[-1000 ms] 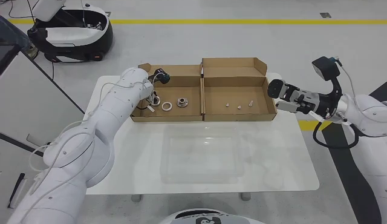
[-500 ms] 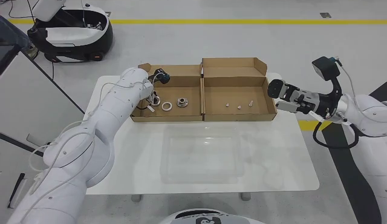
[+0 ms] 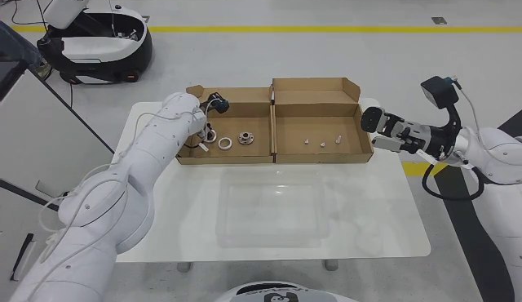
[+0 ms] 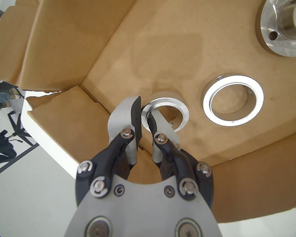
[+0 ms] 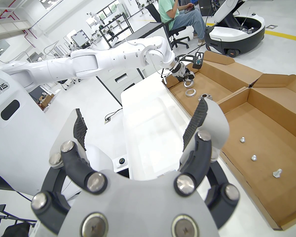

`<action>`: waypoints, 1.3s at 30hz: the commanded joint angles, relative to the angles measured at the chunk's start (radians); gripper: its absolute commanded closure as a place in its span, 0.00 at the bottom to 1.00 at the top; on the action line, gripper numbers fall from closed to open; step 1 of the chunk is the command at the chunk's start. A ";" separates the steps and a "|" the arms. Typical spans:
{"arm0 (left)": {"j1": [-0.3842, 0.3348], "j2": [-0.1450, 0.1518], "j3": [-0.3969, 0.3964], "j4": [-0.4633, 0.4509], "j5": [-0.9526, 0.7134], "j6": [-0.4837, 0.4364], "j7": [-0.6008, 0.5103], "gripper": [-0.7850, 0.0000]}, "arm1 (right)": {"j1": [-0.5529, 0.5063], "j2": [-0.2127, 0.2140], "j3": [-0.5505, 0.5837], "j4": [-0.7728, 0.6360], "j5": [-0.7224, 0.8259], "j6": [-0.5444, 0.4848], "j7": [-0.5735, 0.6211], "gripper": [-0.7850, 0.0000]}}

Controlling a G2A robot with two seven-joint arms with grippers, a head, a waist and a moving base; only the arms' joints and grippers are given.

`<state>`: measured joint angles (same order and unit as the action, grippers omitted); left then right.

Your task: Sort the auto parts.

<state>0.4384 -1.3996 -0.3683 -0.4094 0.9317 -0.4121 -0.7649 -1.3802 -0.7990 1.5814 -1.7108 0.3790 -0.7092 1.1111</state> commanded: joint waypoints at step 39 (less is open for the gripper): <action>0.223 0.251 -0.349 -0.635 0.082 -0.212 0.201 0.00 | 0.000 0.000 0.000 0.000 0.000 0.000 0.000 0.00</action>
<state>0.6328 -1.1660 -0.6885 -0.9976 1.0098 -0.6034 -0.5872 -1.3802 -0.7990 1.5814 -1.7108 0.3790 -0.7092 1.1111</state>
